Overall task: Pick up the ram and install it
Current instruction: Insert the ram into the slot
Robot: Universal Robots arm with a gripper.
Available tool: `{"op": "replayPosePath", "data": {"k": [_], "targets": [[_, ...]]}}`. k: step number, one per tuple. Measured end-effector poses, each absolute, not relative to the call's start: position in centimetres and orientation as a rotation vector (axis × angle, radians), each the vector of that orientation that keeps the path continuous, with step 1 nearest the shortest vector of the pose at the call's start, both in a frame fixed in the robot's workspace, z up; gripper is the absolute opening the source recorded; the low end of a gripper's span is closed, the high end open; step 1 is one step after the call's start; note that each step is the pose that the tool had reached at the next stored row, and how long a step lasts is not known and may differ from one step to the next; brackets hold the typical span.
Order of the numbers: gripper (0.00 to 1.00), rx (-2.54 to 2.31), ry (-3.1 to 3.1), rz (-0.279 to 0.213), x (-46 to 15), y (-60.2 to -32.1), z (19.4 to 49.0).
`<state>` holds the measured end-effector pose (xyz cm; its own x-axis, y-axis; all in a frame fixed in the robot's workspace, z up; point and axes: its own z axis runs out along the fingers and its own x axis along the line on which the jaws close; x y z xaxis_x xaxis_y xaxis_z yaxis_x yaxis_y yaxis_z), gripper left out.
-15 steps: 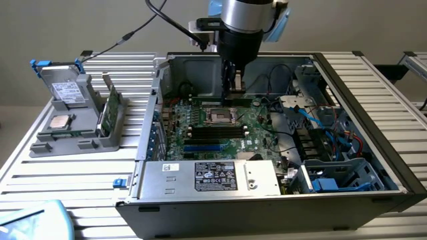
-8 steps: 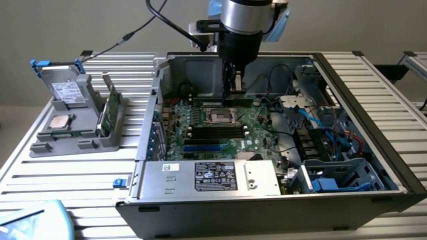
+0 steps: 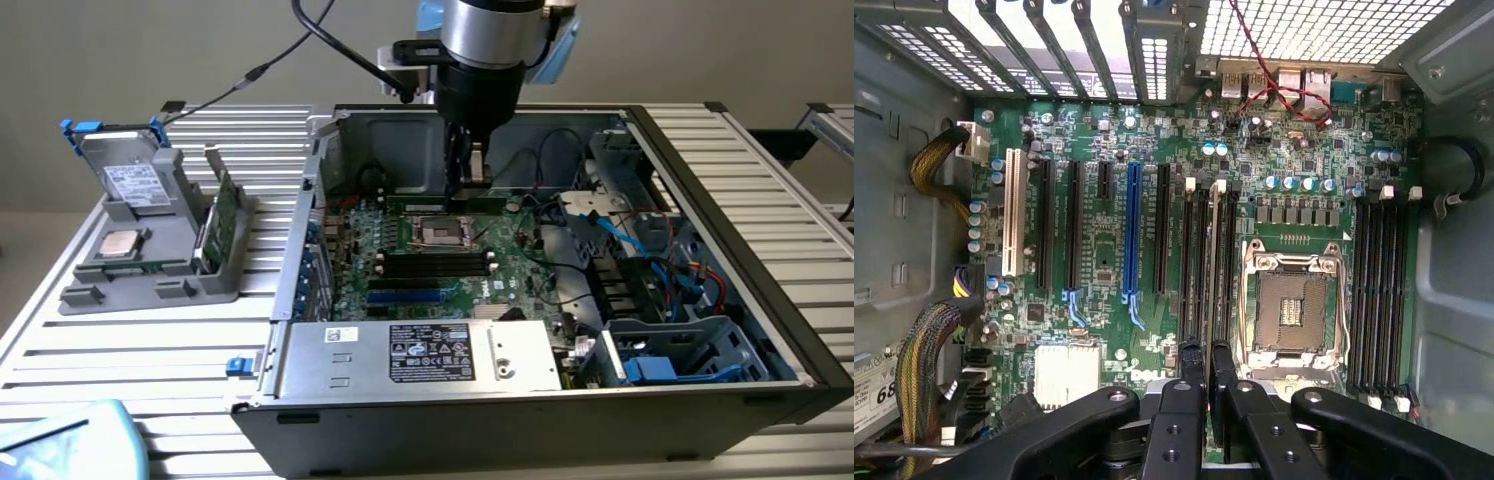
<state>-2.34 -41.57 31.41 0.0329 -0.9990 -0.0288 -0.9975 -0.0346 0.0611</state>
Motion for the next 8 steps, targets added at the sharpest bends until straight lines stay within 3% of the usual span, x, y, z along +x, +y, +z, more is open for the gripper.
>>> {"op": "replayPosePath", "data": {"k": [8], "targets": [[0.14,2.240,-2.166,-0.098,-2.39,-41.56,30.97]]}}
